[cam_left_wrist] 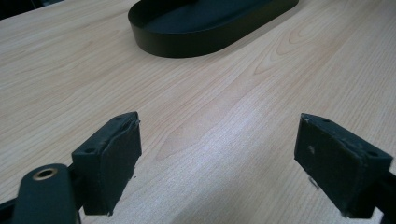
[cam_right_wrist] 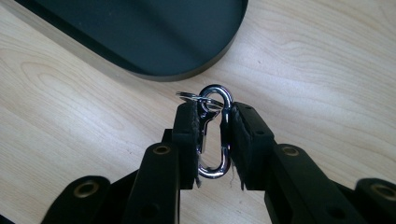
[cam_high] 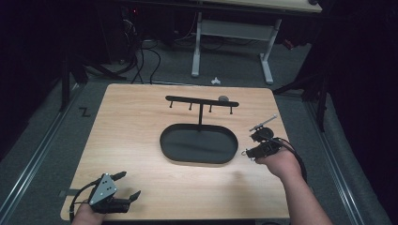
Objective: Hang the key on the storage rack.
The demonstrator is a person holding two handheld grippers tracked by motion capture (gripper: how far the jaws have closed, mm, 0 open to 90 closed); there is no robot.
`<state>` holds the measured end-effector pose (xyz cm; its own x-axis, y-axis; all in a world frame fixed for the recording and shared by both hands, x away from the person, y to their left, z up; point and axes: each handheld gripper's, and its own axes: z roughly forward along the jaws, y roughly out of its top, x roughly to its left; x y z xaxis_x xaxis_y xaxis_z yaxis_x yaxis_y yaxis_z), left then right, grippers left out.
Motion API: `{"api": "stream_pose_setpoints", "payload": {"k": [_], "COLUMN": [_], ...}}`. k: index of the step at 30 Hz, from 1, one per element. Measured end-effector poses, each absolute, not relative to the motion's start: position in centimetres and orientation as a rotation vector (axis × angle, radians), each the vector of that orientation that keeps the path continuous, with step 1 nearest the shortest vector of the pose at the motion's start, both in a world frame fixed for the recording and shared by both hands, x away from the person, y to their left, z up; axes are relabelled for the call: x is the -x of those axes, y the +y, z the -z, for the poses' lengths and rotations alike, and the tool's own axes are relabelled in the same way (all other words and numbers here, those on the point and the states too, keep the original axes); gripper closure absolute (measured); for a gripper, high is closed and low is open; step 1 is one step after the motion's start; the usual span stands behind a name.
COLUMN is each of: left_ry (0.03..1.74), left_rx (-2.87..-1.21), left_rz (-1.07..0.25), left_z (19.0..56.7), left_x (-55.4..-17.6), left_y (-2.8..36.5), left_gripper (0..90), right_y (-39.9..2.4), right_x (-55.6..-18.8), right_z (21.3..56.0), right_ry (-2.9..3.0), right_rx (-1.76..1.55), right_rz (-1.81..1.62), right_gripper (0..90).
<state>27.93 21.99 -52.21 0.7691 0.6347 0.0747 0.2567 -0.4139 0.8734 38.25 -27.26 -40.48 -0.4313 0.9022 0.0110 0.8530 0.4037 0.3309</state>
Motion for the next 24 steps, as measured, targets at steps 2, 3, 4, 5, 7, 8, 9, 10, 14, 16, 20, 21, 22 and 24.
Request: {"api": "stream_pose_setpoints", "payload": {"k": [2,3,4,5,7,8,9,10,14,16,20,21,22,24], "left_ry": [0.670,0.671,0.670,0.670,0.669,0.666,0.666,0.669,0.666,0.667,0.667,0.667,0.667,0.667], "left_rx": [-2.004,-2.004,-2.005,-2.004,-2.005,-2.006,-2.006,-2.004,-2.008,-2.006,-2.005,-2.005,-2.005,-2.005], "left_rz": [-0.494,-0.494,-0.494,-0.494,-0.494,-0.497,-0.497,-0.495,-0.493,-0.495,-0.495,-0.495,-0.495,-0.494], "left_z": [52.2,52.2,52.2,52.2,52.2,52.2,52.2,52.2,52.2,52.2,52.2,52.2,52.2,52.2], "left_x": [-27.9,-27.9,-27.9,-27.9,-27.9,-28.0,-28.0,-28.0,-27.9,-28.0,-28.0,-28.0,-28.0,-28.0], "left_y": [22.0,22.0,22.0,22.0,22.0,22.0,22.0,22.0,22.0,22.0,22.1,22.1,22.1,22.1], "left_gripper": [15.3,15.3,15.3,15.3,15.3,15.3,15.3,15.3,15.3,15.3,15.3,15.3,15.3,15.3], "right_y": [-27.2,-27.2,-27.1,-27.1,-27.0,-27.0,-27.0,-26.9,-26.6,-26.4,-26.1,-26.1,-26.0,-25.9], "right_x": [-38.4,-38.4,-38.5,-38.7,-38.8,-38.9,-38.9,-38.9,-39.3,-39.5,-39.8,-39.8,-39.9,-40.0], "right_z": [39.9,39.7,39.3,38.7,38.1,37.9,37.9,37.5,36.4,35.9,35.1,35.1,34.8,34.7], "right_ry": [2.483,2.478,2.474,2.469,2.463,2.459,2.459,2.457,2.447,2.441,2.434,2.434,2.434,2.434], "right_rx": [-1.565,-1.565,-1.566,-1.568,-1.564,-1.564,-1.564,-1.557,-1.551,-1.547,-1.541,-1.541,-1.531,-1.533], "right_rz": [-0.437,-0.437,-0.450,-0.452,-0.465,-0.475,-0.475,-0.478,-0.490,-0.490,-0.504,-0.504,-0.505,-0.505], "right_gripper": [72.4,72.4,72.4,72.4,72.4,72.4,72.4,72.4,72.4,72.4,72.4,72.4,72.4,72.4]}}
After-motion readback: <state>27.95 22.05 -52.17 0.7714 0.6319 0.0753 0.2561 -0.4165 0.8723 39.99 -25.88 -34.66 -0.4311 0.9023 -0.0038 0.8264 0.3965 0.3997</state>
